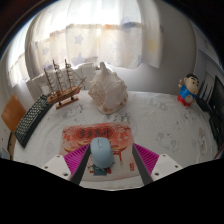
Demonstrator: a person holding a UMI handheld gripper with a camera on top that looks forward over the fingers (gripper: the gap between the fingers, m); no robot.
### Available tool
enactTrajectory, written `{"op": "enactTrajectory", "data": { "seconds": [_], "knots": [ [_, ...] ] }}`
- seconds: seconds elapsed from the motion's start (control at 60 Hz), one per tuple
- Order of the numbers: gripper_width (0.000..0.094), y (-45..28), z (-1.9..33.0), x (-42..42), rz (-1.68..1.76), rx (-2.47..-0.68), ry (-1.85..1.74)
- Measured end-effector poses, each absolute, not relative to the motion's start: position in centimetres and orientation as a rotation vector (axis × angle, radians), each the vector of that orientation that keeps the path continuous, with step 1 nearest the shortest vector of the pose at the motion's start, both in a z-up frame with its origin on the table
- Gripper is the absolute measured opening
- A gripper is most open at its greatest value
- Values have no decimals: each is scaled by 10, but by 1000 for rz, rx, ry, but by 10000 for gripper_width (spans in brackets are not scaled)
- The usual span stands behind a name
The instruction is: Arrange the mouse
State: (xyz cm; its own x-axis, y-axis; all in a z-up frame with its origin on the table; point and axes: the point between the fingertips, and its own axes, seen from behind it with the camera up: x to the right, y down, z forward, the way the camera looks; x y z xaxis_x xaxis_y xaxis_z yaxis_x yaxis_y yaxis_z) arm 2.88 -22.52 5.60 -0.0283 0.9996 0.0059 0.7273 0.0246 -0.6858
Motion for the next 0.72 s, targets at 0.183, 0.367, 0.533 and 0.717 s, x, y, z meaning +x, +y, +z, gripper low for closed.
{"op": "enactTrajectory", "data": {
  "seconds": [0.183,0.367,0.533,0.717],
  "knots": [
    [858,-200,133,63,748,-1761,-1770],
    [861,-177,161,78,739,-1761,-1764],
    [862,-156,167,83,719,-1777,-1729],
    [860,-153,162,89,701,-1788,-1739]
  ]
}}
